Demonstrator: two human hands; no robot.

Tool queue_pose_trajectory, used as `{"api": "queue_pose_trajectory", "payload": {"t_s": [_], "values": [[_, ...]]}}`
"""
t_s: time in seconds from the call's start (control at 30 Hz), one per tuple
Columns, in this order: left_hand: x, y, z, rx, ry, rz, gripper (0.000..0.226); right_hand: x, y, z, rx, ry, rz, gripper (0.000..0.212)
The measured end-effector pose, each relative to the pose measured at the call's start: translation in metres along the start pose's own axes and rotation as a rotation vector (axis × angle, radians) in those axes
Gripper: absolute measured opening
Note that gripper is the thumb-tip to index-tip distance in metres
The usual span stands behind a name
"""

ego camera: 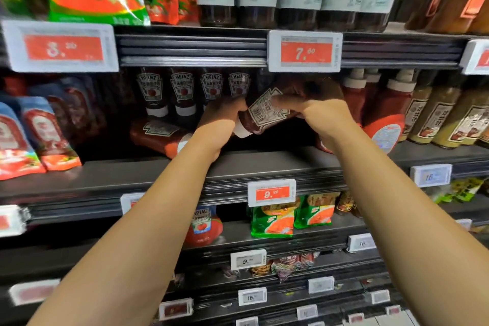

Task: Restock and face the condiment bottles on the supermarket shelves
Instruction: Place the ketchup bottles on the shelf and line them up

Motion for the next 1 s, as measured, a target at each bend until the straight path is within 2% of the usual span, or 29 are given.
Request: {"api": "queue_pose_trajectory", "payload": {"t_s": [0.23,0.33,0.43,0.53,0.67,0.8,0.9,1.0], "values": [[-0.009,-0.022,-0.003,-0.195,-0.002,-0.086,0.016,-0.030,0.013,-0.031,0.220,-0.015,0.044,0.061],[-0.011,-0.015,-0.009,-0.307,-0.032,-0.156,0.042,-0.037,0.017,-0.036,0.270,-0.024,0.051,0.073],[-0.014,-0.006,-0.020,-0.363,-0.066,-0.176,0.032,-0.043,0.021,-0.036,0.235,-0.020,0.078,0.067],[-0.023,0.002,-0.033,-0.306,-0.086,-0.135,0.044,-0.050,0.027,-0.036,0.214,-0.005,0.105,0.059],[-0.036,0.011,-0.054,-0.247,-0.045,-0.157,0.057,-0.062,0.040,-0.032,0.196,0.035,0.108,0.058],[-0.047,0.002,-0.062,-0.164,-0.035,-0.262,0.035,-0.074,0.056,-0.018,0.123,0.110,0.145,0.048],[-0.057,-0.005,-0.060,-0.015,-0.050,-0.283,0.035,-0.072,0.070,-0.015,-0.023,0.107,0.181,0.045],[-0.061,-0.008,-0.061,0.055,-0.067,-0.280,0.041,-0.071,0.081,-0.017,-0.045,0.093,0.170,0.044]]}}
Point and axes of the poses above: each hand's wrist, its own x-axis away from the middle knuckle, its own z-axis out of the back of the hand, y = z × x, the point moved 9 cm from there along -x, towards the middle knuckle, and after that the axes turned 14 degrees about -x, right-handed, at the moved point
